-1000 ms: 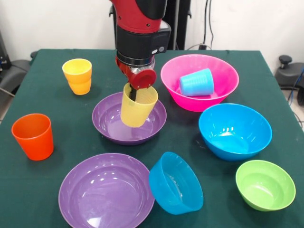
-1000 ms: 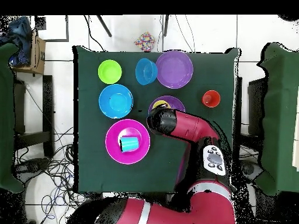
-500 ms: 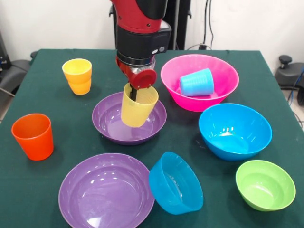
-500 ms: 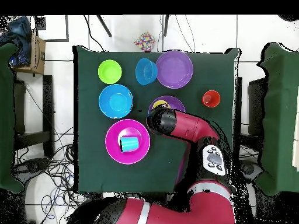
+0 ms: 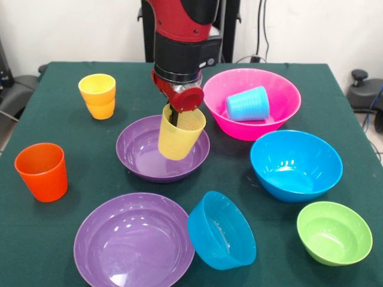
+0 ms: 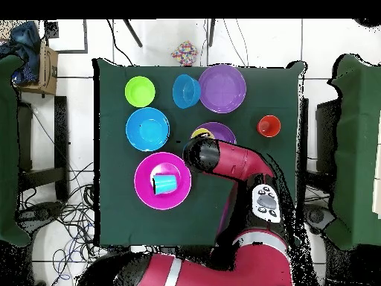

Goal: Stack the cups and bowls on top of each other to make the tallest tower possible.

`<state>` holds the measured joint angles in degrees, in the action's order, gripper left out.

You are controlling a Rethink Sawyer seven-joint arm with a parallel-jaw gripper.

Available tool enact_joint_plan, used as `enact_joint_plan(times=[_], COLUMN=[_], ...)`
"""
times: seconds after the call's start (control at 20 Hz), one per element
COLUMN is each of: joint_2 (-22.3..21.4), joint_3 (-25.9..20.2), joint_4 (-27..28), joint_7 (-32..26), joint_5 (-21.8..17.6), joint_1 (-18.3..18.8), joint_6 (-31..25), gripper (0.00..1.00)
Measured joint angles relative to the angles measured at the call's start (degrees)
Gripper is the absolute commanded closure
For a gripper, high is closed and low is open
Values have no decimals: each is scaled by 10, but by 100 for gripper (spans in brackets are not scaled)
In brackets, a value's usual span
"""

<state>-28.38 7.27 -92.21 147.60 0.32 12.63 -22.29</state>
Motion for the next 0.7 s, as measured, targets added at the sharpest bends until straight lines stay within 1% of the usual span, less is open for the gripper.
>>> enact_joint_plan(times=[0.35, 0.5, 0.7], joint_2=[0, 0, 0], joint_3=[11, 28, 38], joint_4=[3, 10, 20], joint_7=[0, 0, 0], joint_5=[0, 0, 0], joint_1=[-12, -29, -40], joint_6=[-2, -14, -33], gripper=[100, 100, 100])
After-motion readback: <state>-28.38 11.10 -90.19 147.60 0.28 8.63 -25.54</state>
